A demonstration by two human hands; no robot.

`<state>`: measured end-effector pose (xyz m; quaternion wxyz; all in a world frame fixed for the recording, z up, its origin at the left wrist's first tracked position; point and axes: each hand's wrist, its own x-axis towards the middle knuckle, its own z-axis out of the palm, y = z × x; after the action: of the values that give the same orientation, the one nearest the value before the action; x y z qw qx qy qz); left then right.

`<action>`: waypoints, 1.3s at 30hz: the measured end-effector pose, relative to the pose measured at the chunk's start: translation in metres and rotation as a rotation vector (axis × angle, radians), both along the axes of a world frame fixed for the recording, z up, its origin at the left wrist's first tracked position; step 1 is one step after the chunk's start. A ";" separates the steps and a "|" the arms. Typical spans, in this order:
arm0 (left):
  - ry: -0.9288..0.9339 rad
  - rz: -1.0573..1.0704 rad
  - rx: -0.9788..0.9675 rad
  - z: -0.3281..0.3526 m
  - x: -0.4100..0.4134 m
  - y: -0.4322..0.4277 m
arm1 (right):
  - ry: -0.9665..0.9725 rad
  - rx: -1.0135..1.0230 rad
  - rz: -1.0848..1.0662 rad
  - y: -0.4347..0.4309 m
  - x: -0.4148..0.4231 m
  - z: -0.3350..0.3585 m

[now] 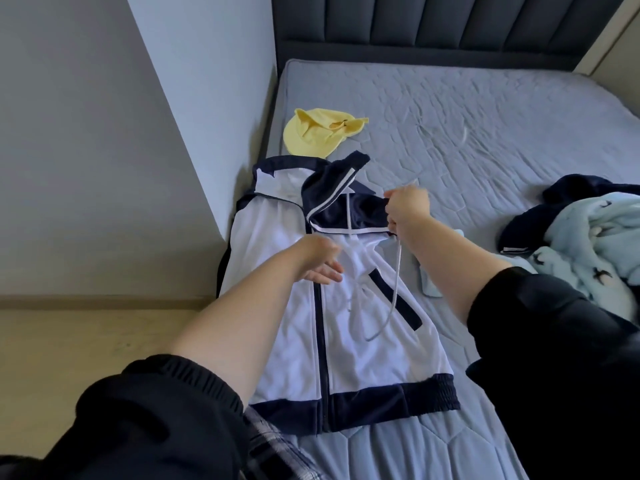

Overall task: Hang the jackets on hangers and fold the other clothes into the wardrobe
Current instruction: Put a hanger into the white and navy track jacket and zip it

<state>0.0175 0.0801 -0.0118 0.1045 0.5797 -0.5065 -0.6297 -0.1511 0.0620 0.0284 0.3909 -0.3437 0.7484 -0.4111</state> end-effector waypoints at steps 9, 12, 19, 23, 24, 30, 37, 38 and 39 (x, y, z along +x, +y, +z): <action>0.650 0.686 0.098 -0.024 0.077 -0.009 | 0.326 -0.028 0.642 0.032 0.060 -0.010; 0.892 0.807 0.172 -0.038 0.109 -0.003 | 0.055 0.173 0.830 0.038 0.079 -0.026; 0.545 0.465 0.251 -0.042 0.126 -0.005 | -0.049 0.410 1.033 0.036 0.091 -0.059; 0.103 0.396 0.084 -0.049 0.126 -0.004 | 0.417 0.131 0.800 0.032 0.087 -0.075; 0.028 0.421 0.014 -0.052 0.125 -0.004 | 0.569 0.046 0.648 0.028 0.083 -0.078; -0.413 0.092 -0.450 -0.062 0.103 0.000 | 0.620 0.333 0.547 0.017 0.059 -0.098; -0.669 0.000 -0.368 -0.080 0.095 -0.002 | 0.606 0.225 0.744 0.013 0.064 -0.108; -0.689 -0.007 -0.374 -0.081 0.094 -0.002 | 0.655 0.185 0.739 0.010 0.064 -0.106; -0.704 -0.009 -0.385 -0.082 0.093 -0.003 | 0.739 0.140 0.737 0.006 0.066 -0.104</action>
<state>0.1106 0.0770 -0.0941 0.0284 0.7277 -0.6226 -0.2865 -0.0853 0.0683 -0.0761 0.2417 -0.6791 0.6915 -0.0466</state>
